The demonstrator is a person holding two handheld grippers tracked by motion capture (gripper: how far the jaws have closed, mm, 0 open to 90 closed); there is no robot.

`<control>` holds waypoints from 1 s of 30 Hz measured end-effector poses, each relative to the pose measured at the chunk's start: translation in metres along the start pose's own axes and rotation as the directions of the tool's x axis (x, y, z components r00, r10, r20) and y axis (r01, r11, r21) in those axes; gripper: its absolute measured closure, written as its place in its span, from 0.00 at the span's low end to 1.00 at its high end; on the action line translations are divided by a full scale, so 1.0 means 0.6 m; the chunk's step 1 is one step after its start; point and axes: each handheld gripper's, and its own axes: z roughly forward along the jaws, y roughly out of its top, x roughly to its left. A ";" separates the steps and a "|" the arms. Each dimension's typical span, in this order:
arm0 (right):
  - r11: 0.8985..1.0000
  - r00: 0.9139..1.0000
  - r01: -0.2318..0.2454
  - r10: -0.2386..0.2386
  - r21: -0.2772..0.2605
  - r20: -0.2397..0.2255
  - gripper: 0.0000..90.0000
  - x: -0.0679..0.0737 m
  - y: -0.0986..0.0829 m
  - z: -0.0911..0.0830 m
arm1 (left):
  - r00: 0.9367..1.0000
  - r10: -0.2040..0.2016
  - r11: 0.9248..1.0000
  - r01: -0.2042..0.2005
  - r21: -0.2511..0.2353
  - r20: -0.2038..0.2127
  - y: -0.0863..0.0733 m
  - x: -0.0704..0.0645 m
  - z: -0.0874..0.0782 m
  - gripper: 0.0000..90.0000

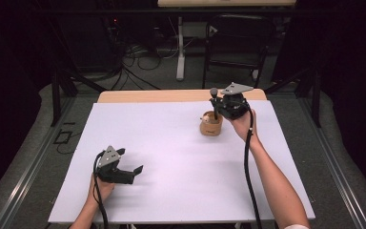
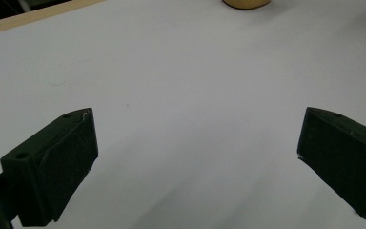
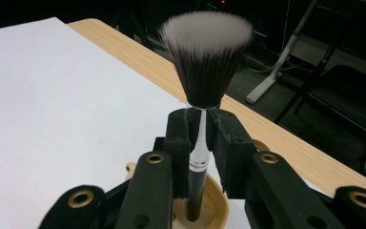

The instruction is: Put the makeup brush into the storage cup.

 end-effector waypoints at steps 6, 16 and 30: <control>1.000 1.000 0.010 -0.010 0.015 0.003 0.86 0.002 -0.003 0.006 | 1.000 -0.001 1.000 0.001 -0.001 0.001 0.000 0.000 0.000 0.00; 0.998 0.999 0.033 -0.033 0.057 0.006 0.86 0.005 -0.015 0.020 | 1.000 -0.004 1.000 0.004 -0.002 0.002 0.000 0.000 0.001 0.00; 0.997 0.998 -0.024 0.028 0.070 -0.056 0.38 -0.006 -0.031 0.008 | 1.000 -0.007 1.000 0.007 -0.009 0.000 0.001 0.001 0.000 0.00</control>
